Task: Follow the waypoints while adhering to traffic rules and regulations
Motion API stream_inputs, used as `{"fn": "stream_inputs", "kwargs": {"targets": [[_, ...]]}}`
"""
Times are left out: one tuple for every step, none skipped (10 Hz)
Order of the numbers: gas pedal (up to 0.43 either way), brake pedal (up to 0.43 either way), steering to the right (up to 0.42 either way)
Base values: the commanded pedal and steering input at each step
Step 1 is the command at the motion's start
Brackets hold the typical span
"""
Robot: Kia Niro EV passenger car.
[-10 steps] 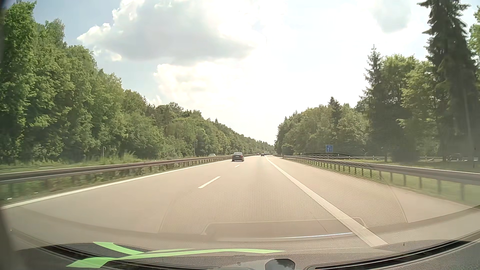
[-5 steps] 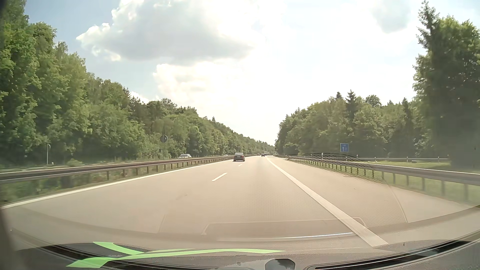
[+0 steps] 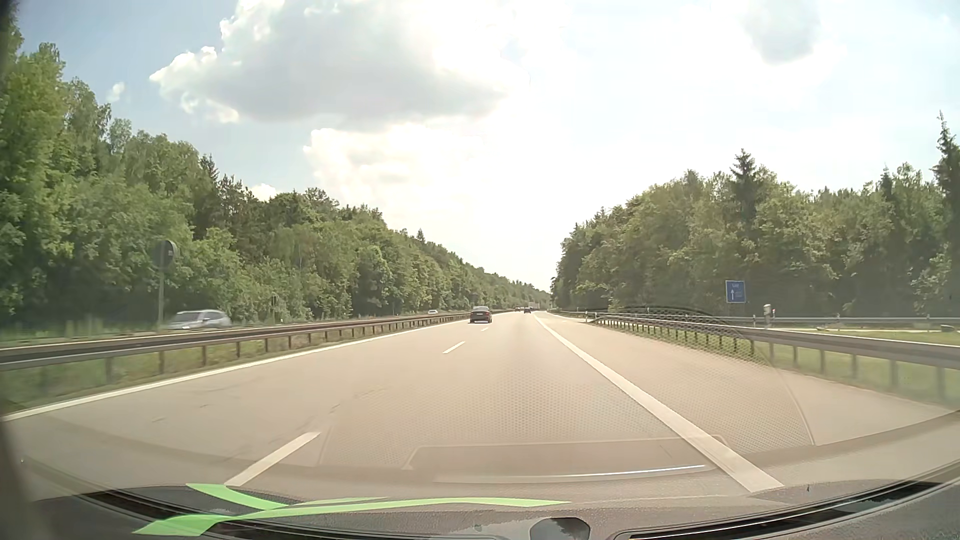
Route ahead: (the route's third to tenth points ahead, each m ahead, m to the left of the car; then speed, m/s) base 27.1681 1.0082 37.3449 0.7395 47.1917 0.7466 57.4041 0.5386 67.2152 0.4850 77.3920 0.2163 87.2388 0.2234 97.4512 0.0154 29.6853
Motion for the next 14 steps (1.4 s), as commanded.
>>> {"fn": "stream_inputs", "kwargs": {"targets": [[0.39,0.0,-0.003],[0.378,0.0,-0.003],[0.378,0.0,-0.003],[0.378,0.0,-0.003],[0.378,0.0,-0.003],[0.378,0.0,-0.003],[0.378,0.0,-0.003],[0.378,0.0,-0.003],[0.378,0.0,-0.003],[0.378,0.0,-0.003],[0.378,0.0,-0.002],[0.378,0.0,-0.003],[0.378,0.0,-0.002],[0.378,0.0,-0.002]]}}
